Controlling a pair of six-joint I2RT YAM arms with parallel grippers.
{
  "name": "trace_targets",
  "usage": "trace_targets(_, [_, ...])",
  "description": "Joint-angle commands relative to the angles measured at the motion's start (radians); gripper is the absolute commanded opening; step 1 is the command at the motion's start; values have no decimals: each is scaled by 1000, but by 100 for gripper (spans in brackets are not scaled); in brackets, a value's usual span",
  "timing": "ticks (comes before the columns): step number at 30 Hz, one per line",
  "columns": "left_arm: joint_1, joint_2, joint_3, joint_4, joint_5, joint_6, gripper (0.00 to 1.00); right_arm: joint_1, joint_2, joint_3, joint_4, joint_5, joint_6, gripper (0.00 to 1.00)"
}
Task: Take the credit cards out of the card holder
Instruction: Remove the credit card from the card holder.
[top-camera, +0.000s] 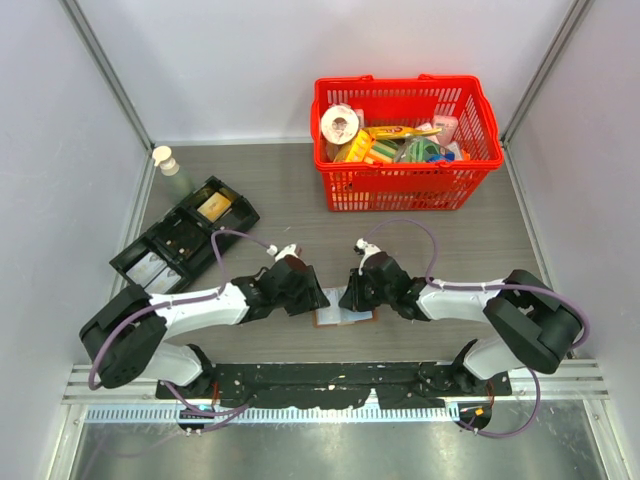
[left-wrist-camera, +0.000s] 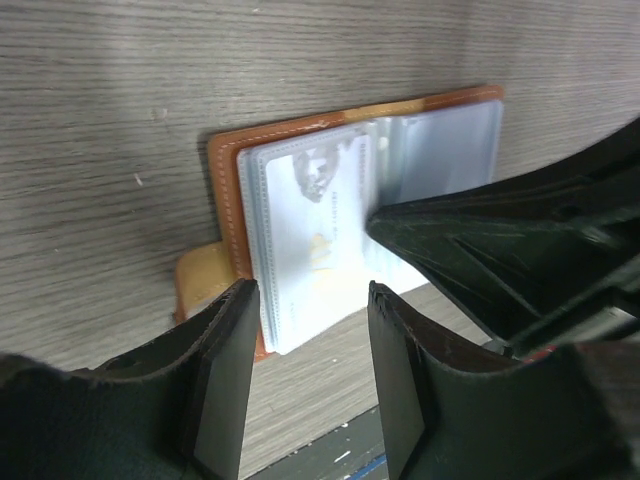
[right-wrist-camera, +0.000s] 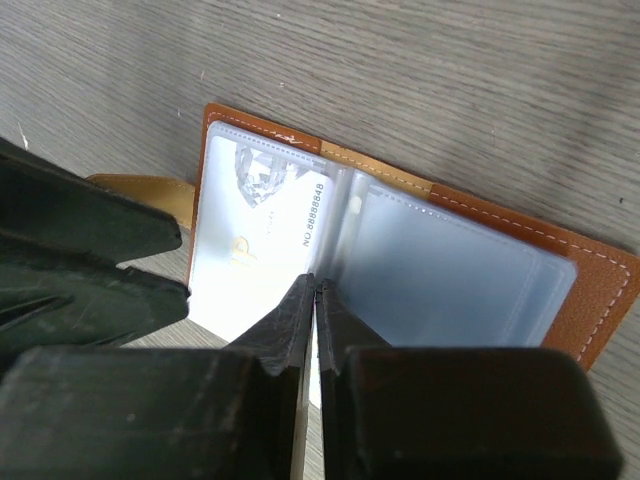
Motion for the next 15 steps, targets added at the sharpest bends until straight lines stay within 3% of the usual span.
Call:
trace_targets(1, [-11,-76,8,21,-37,-24,50,0,66,-28,-133,123,-31,9])
trace_targets(15, [-11,11,54,8,-77,1,50,-1,60,-33,-127,116,-31,9])
